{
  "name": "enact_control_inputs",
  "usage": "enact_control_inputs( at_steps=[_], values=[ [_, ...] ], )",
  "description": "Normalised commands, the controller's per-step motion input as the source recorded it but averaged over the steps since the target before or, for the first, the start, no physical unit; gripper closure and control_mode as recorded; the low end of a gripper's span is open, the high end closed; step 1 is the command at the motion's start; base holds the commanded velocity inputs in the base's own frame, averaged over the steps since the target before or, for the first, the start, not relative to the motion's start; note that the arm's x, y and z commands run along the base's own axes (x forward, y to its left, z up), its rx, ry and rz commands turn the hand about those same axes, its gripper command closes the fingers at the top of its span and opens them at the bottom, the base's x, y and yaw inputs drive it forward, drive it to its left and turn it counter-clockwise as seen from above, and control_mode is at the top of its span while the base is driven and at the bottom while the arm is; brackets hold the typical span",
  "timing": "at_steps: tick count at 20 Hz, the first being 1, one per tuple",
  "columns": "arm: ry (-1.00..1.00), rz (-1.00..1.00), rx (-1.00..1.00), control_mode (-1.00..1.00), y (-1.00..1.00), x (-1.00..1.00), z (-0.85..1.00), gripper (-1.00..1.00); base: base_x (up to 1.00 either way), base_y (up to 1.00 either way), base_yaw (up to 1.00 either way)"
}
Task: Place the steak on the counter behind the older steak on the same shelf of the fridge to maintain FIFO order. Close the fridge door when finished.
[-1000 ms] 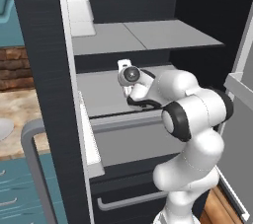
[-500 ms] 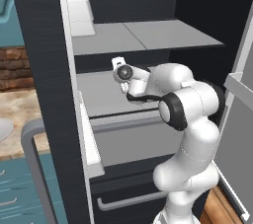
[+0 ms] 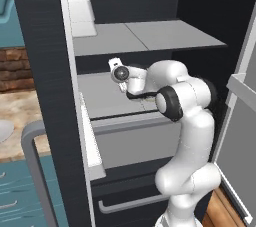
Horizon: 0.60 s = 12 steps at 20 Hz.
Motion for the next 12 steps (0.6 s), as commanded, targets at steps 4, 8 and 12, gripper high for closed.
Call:
enact_control_inputs(
  at_steps=[4,8,12],
  values=[
    [0.0,0.04,-0.04,-1.0,0.0,0.6,-0.16,1.0,0.0,0.0,0.0],
    [0.0,0.03,-0.04,-1.0,0.0,0.65,-0.17,1.0,0.0,0.0,0.0],
    [0.0,0.02,-0.04,-1.0,0.0,0.46,-0.25,1.0,0.0,0.0,0.0]
  ],
)
